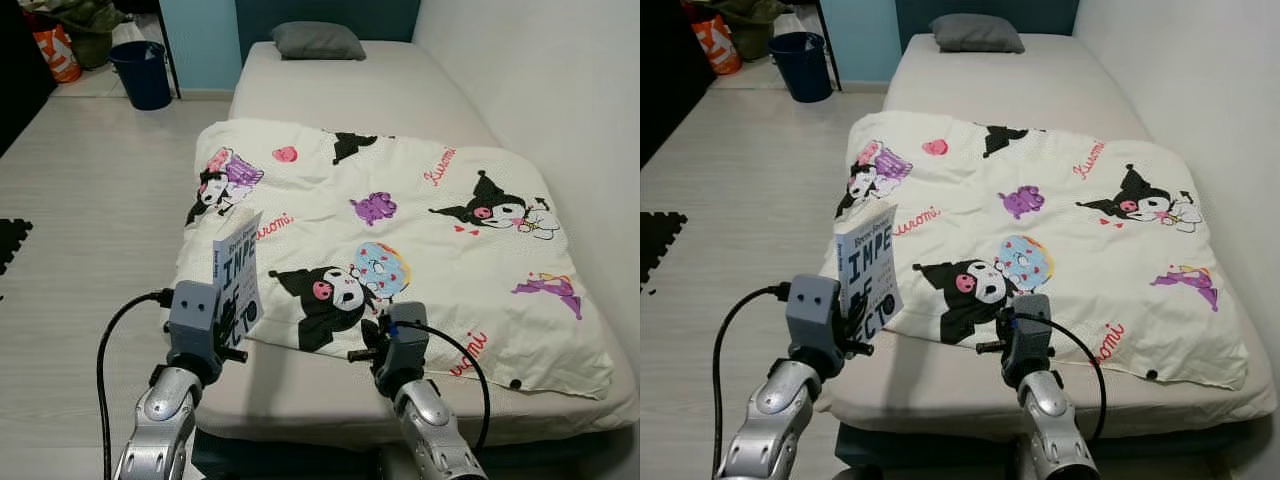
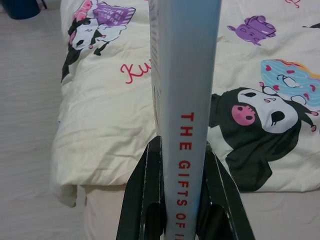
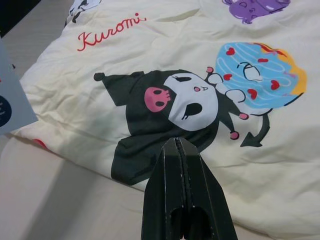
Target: Clean up the room
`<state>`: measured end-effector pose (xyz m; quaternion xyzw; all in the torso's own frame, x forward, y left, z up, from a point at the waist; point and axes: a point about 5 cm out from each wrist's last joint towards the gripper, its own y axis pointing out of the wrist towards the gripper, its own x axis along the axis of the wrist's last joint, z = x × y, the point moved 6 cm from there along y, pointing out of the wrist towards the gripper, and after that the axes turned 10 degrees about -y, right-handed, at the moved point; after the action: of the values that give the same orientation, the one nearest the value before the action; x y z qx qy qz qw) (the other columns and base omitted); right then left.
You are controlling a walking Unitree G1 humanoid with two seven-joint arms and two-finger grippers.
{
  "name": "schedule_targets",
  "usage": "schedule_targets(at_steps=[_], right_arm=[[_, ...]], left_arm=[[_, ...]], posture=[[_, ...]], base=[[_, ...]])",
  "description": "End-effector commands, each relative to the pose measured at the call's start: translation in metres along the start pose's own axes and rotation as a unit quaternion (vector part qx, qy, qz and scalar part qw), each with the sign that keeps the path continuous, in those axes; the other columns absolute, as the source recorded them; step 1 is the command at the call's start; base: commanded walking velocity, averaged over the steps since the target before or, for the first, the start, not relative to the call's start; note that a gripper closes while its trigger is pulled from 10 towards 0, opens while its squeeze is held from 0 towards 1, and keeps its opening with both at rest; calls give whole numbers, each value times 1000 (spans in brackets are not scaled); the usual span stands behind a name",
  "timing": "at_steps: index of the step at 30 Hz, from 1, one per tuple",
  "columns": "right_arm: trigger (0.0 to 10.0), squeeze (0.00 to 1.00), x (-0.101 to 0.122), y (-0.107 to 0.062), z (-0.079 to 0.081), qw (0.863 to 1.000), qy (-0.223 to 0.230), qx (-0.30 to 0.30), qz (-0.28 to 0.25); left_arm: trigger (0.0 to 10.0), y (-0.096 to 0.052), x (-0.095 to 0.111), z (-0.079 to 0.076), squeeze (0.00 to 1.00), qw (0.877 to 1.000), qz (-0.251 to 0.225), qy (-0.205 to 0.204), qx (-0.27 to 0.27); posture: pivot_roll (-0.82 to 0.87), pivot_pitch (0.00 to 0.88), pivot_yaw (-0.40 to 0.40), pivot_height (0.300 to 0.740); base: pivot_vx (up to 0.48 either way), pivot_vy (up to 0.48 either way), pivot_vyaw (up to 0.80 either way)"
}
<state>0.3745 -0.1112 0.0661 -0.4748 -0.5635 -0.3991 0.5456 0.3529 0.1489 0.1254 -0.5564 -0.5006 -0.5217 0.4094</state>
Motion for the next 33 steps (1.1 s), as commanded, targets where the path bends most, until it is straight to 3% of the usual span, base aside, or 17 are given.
schedule_targets(at_steps=[1, 14, 28, 33], right_arm=[[10000, 0, -9, -4, 1, 1000, 9, 0, 10], [10000, 0, -7, 0, 3, 1000, 7, 12, 10], [10000, 0, -2, 2, 0, 1000, 6, 16, 0], [10000, 0, -2, 1, 1, 1000, 9, 17, 0]], left_arm=[[10000, -3, 4, 1, 0, 1000, -11, 13, 0], [10000, -10, -6, 9, 0, 1000, -2, 22, 22], [10000, -8, -8, 8, 0, 999, 1, 26, 21], [10000, -8, -8, 5, 0, 999, 1, 29, 17]], posture=[[-11, 165, -14, 632], [-16, 154, -22, 642], [-20, 146, -15, 642], [-18, 148, -13, 661]], base=[[0, 0, 0], [0, 0, 0], [0, 0, 0], [0, 0, 0]])
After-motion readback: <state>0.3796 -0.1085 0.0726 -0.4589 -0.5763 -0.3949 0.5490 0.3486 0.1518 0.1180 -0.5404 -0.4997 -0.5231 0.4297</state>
